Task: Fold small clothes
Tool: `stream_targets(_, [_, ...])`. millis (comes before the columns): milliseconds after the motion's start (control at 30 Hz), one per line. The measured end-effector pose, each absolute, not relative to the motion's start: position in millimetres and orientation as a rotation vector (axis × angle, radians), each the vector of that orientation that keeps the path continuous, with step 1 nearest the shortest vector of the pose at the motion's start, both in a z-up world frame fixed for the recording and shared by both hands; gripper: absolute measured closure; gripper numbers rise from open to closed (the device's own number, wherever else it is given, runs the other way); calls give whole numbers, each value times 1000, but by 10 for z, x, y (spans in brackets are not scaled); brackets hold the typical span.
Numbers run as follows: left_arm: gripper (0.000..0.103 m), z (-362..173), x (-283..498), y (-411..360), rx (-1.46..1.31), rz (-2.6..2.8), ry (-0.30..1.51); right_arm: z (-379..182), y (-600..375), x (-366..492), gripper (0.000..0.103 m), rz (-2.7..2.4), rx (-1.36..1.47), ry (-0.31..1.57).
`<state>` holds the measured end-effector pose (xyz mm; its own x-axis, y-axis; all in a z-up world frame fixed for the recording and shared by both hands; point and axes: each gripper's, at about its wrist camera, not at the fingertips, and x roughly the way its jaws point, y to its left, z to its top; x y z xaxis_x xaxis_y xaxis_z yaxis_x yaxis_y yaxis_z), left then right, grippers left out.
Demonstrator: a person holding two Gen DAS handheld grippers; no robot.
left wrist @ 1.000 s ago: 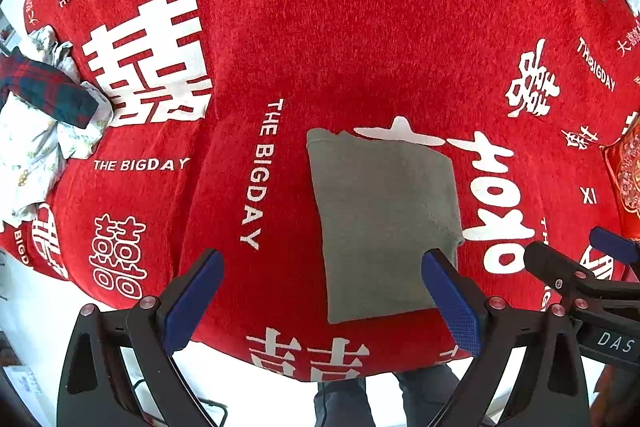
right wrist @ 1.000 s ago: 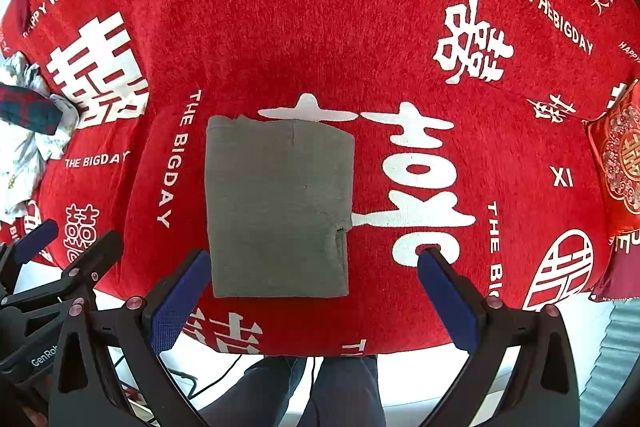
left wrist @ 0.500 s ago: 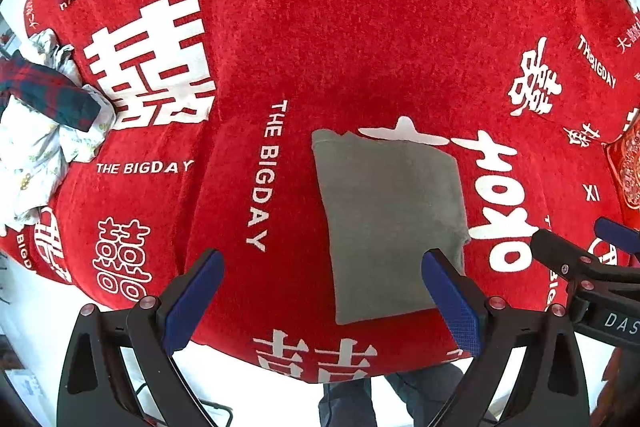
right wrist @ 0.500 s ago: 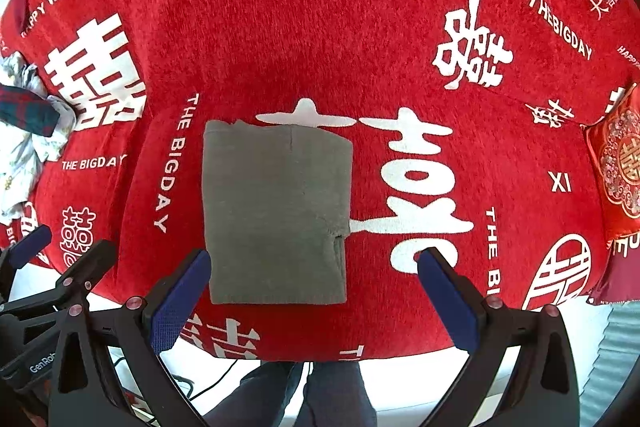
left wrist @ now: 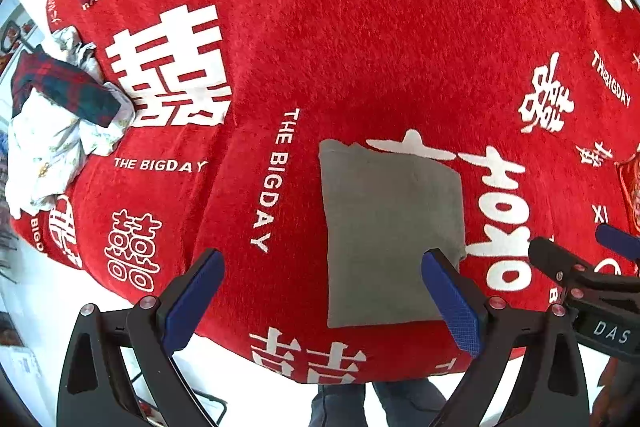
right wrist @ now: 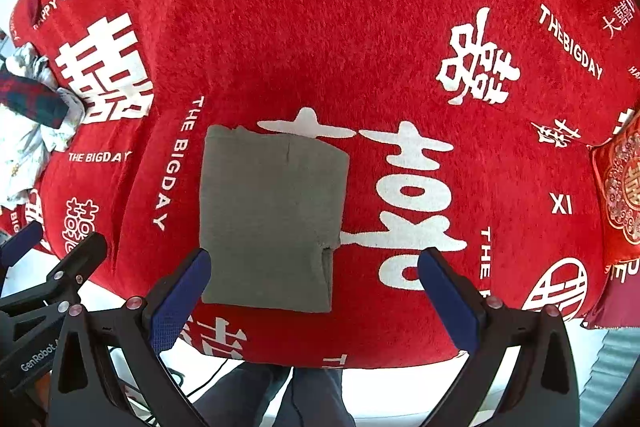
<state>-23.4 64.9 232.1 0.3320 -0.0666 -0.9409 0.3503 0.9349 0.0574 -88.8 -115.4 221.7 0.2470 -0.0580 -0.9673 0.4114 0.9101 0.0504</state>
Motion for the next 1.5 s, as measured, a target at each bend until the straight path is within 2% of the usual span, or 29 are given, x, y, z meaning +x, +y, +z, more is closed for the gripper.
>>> stream_targets(1500, [4,2501,-394,550,265,-185,1161,2267,-1232,-920,0,-263,306,1270])
